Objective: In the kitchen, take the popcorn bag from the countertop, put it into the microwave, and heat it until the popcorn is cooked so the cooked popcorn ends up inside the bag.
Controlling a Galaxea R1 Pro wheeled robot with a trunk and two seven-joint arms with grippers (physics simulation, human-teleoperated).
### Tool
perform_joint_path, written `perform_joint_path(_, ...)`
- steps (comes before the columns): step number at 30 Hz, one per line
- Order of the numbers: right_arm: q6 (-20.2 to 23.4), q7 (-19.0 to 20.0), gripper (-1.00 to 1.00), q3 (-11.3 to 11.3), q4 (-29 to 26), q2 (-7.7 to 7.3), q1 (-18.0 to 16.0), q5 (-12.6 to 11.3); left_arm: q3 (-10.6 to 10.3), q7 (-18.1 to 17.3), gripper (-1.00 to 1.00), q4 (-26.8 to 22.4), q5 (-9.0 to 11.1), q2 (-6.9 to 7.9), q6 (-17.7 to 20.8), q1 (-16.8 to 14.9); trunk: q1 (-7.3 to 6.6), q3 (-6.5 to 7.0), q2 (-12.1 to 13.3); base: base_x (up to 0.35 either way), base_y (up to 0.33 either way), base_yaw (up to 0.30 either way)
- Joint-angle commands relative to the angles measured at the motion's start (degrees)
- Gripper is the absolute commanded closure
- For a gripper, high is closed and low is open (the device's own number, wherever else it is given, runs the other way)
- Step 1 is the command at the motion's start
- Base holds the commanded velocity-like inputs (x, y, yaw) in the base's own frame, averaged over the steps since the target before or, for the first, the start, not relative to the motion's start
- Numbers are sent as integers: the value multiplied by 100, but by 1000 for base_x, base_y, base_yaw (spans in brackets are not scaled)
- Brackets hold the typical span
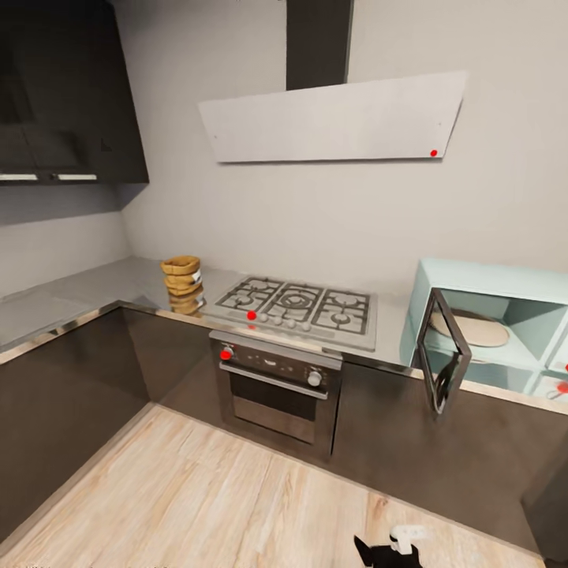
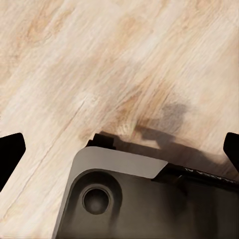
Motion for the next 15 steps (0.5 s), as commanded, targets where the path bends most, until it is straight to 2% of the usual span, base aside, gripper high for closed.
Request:
perform_joint_path(1,-14,46,-100,-15,8,12,-1,28,33,5,-100,4,4,-1,-18,-4,-22,12,37,0,0,47)
perform_joint_path(4,-14,46,-100,41,6,22,40,30,56,4,-100,4,9,9,-17,-4,-88,66,157,37,0,21)
perform_joint_path(9,-14,46,-100,65,5,26,65,35,69,6,-100,4,10,4,-18,-4,-198,155,358,149,0,4)
perform_joint_path(15,-14,46,-100,67,5,26,70,34,70,9,-100,4,11,1,-18,-4,-330,263,599,17,0,0)
